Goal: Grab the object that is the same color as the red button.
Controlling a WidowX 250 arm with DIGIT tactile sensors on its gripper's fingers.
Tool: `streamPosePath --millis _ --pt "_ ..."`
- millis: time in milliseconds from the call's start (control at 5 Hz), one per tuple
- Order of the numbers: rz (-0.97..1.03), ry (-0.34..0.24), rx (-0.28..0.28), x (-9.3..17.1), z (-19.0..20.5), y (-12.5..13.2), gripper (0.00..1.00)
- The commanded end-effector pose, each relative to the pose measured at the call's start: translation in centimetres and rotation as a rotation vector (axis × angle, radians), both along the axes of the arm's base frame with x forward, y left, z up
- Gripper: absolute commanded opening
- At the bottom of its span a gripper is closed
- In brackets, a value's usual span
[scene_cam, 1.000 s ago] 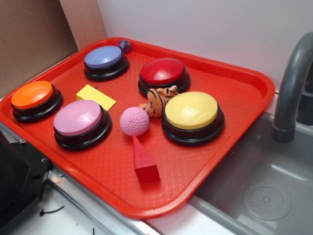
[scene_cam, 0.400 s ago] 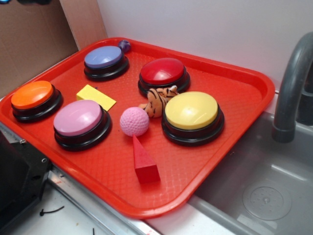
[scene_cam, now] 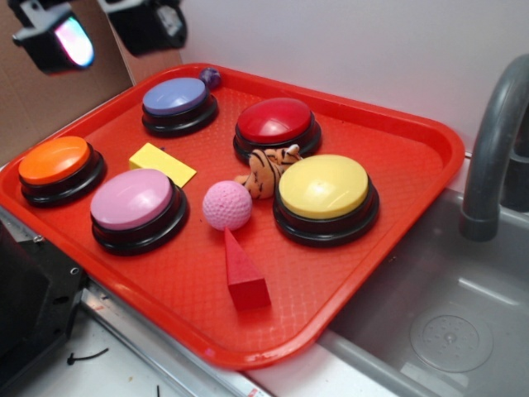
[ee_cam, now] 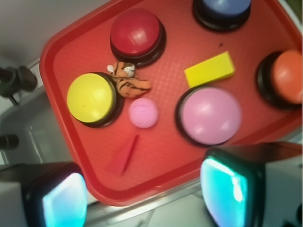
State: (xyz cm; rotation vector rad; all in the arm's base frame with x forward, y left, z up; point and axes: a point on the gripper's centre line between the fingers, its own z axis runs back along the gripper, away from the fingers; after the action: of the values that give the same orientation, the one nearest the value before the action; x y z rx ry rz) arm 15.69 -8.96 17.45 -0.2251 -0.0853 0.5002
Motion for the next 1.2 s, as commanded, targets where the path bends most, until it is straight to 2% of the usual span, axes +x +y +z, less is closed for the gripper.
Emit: streamPosePath --millis 0,200,400,800,1000 --pt "0.023 0.137 -0.039 0.1 -4.8 -4.2 1.00" --pt "-0.003 0.229 -0.021 -0.5 -7.2 -5.1 1.00" --pt "-0.010 0.223 -0.023 -0.7 -8.7 -5.6 1.00" --pt "0.043 0.216 0.033 0.9 -12.9 -5.8 1.00" --pt "0.045 0.236 0.037 1.3 -14.4 -5.8 1.00"
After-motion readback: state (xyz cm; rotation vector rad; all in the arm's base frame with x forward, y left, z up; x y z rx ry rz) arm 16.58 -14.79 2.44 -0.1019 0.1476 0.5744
